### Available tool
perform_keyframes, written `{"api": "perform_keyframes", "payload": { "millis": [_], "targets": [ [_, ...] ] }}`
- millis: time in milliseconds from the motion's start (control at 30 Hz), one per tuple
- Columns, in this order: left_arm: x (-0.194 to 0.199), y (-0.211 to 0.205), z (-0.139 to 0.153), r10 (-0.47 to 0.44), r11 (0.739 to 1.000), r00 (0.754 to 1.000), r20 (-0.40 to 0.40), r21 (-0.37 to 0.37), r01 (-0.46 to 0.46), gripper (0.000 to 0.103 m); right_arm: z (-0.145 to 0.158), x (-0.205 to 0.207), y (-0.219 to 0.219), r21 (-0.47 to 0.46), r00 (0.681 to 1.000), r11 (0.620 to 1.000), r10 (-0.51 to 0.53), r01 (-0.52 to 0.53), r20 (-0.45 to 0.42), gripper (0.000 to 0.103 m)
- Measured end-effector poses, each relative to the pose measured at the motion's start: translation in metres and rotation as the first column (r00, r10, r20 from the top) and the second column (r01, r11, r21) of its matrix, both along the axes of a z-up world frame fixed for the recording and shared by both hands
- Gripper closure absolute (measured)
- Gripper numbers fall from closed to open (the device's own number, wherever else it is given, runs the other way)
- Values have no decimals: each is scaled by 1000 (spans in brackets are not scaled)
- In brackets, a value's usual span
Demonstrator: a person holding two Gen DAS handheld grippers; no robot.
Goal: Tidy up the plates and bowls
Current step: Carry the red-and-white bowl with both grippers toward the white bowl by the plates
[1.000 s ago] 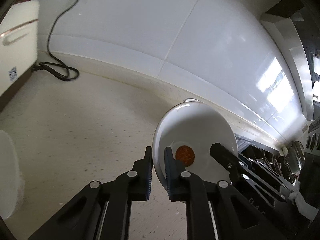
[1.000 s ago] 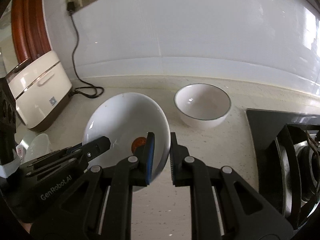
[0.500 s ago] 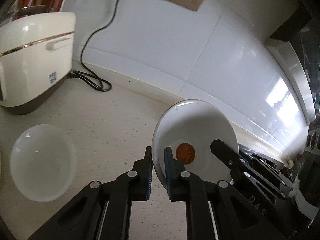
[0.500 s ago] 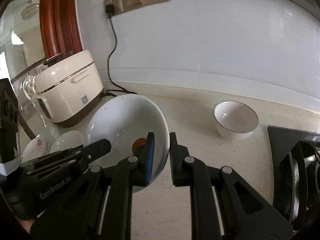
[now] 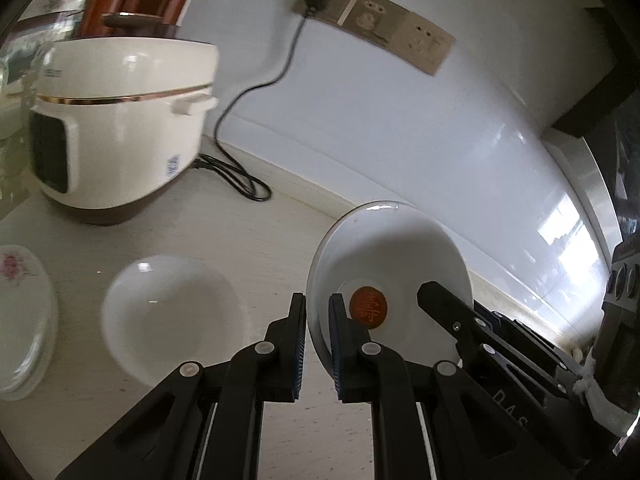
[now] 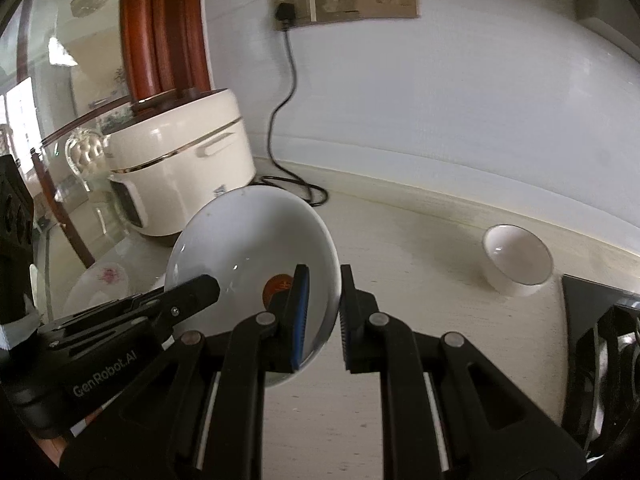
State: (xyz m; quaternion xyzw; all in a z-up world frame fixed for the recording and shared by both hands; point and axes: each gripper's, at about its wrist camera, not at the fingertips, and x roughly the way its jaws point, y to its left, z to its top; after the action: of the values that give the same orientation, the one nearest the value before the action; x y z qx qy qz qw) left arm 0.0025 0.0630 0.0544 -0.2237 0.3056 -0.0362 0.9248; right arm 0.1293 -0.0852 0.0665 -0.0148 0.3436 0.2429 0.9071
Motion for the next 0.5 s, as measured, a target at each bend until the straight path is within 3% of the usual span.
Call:
{"api": "perform_keyframes", "payload": {
  "millis": [500],
  "targets": [
    [-11,73,-14,124,992,990,-67,-5,-125,92,-21,8,71,36,986,990,138,-135,-94,86]
  ]
}}
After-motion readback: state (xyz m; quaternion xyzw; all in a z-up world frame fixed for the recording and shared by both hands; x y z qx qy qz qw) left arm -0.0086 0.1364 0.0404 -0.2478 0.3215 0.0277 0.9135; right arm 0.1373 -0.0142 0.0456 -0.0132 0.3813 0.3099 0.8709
